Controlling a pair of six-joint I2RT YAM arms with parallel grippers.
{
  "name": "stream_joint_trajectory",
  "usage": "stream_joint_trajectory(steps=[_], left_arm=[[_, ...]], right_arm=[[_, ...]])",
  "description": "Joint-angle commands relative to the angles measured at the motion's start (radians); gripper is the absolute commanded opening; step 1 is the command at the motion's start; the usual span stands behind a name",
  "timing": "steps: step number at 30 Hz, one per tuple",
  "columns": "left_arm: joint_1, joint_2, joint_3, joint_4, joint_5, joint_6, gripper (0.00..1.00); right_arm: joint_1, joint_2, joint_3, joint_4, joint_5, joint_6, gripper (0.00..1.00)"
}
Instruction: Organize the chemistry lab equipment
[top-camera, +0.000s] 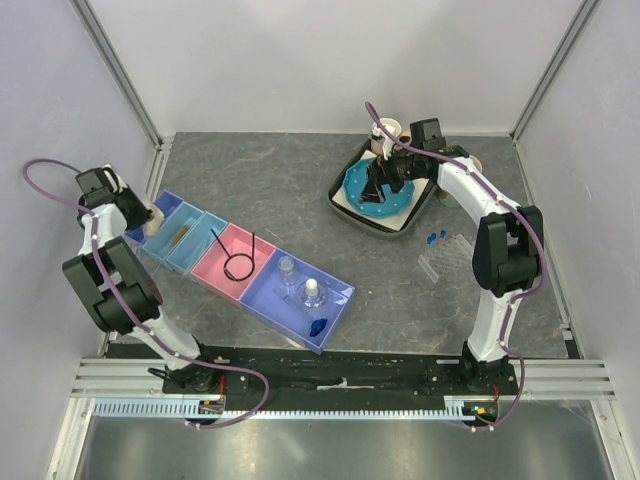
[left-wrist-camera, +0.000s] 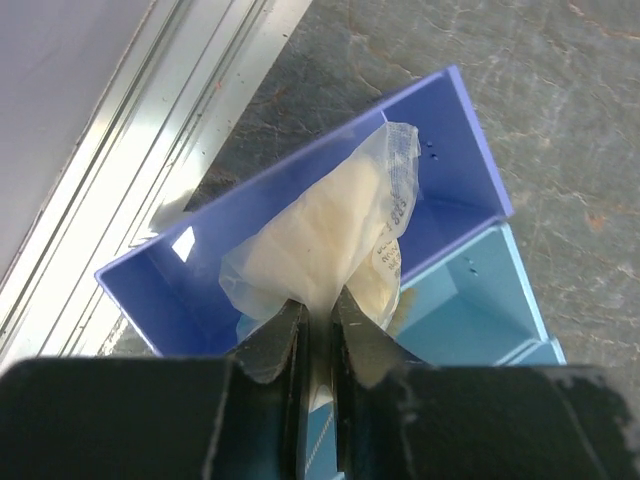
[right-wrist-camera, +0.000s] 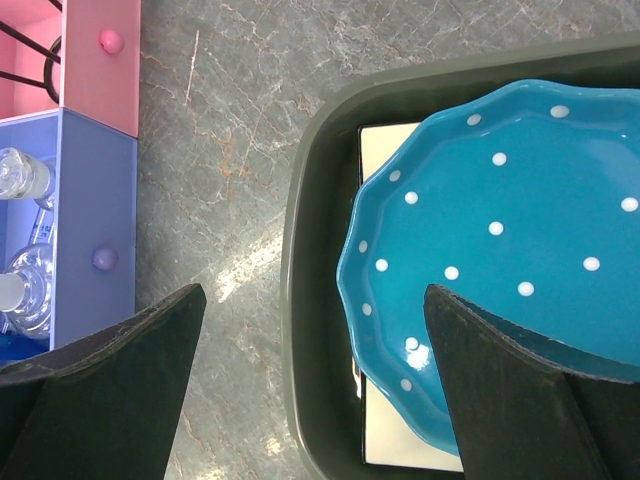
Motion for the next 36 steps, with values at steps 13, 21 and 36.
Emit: stream_joint_trajectory(steps=[13, 21, 36], left_arm=[[-0.040, 0.067, 0.029, 0.041, -0.166, 0.083, 0.48], [-0.040, -0.092, 0.077, 0.021, -0.144, 0.111, 0.57], [-0.038, -0.534, -0.070, 0.170, 0.158, -0.180, 0.98]], right_arm=[[0.000, -0.060, 0.015, -0.007, -0.014, -0.021, 0.98], [0.001, -0.037, 0.090, -0.082, -0.008, -0.073, 0.98], [-0.103, -0.120, 0.247, -0.052, 0.163, 0.026, 0.98]])
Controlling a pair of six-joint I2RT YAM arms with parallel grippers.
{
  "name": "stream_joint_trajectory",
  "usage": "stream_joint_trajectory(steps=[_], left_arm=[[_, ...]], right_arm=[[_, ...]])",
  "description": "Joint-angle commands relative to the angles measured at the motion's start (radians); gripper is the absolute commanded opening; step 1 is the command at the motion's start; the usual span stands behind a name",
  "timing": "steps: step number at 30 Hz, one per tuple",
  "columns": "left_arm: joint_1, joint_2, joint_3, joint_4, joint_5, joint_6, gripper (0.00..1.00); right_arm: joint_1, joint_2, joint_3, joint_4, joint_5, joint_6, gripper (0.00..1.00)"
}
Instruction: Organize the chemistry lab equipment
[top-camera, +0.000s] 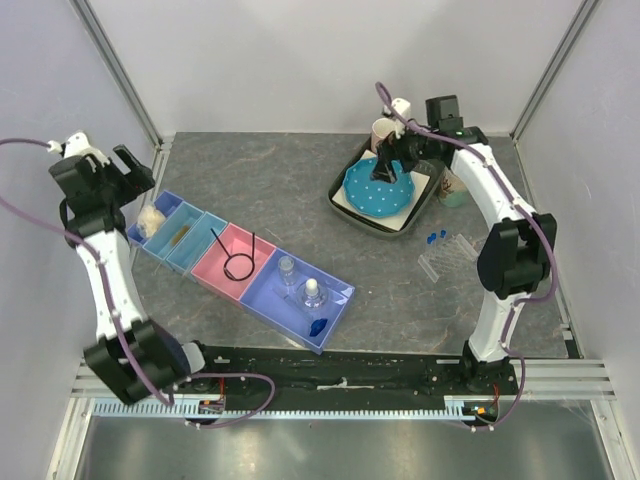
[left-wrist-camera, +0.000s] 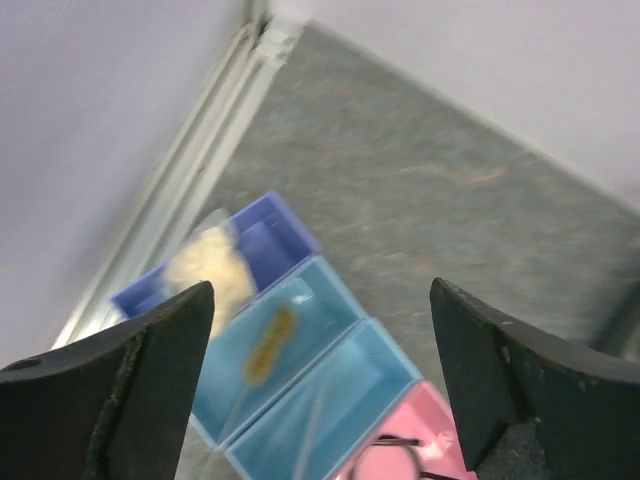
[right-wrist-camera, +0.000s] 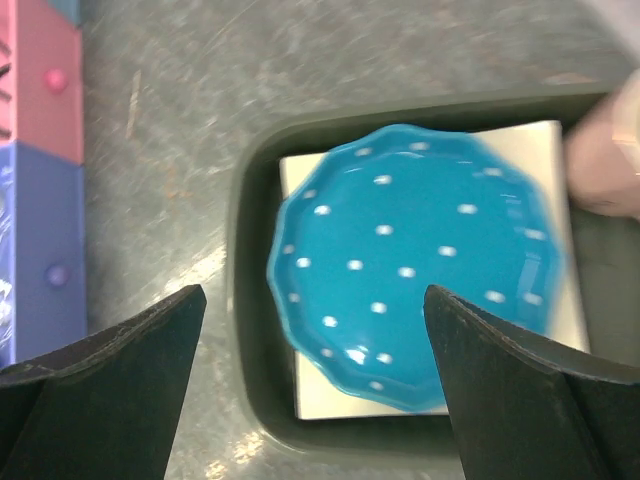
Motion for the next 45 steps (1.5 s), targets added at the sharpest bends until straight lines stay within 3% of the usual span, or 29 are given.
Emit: stream_joint_trajectory(steps=[1, 5, 8, 9, 12, 15, 22, 31, 45], left_arm=[[0.002, -0.195, -0.104, 0.176, 0.162, -0.242, 0.99], [0.004, -0.254, -0.132, 0.268, 0.335, -0.453, 0.99], [-0.004, -0.212, -0.007, 0.121, 0.437, -0.414, 0.99], [-0.008, -0.200, 0.041, -0.040, 0.415, -0.377, 1.00], [-0.034, -0.198, 0.208, -0.260, 0.331, -0.211, 0.99], [-0.118, -0.247, 0.258, -0.327, 0.212, -0.104, 0.99], [-0.211, -0.358, 0.195, -0.341, 0.237, -0.087, 0.99], [-0.232, -0.479, 0.101, -0.332, 0.268, -0.134, 0.99], [-0.232, -0.507, 0.095, -0.283, 0.297, -0.179, 0.99]], right_arm=[[-0.117, -0.106, 0.098, 0.151, 0.104, 0.157, 0.98], [-0.194, -0.212, 0.037, 0.331, 0.344, 0.378, 0.98], [-0.203, -0.287, -0.033, 0.412, 0.492, 0.452, 0.98], [-0.229, -0.298, -0.039, 0.415, 0.529, 0.460, 0.98], [-0.230, -0.300, 0.002, 0.331, 0.651, 0.503, 0.98], [-0.230, -0.297, 0.047, 0.190, 0.737, 0.541, 0.98], [-0.231, -0.511, -0.131, 0.190, 0.865, 0.506, 0.98], [-0.231, -0.679, -0.251, 0.135, 0.871, 0.488, 0.98], [-0.231, -0.757, -0.277, 0.107, 0.851, 0.491, 0.98]])
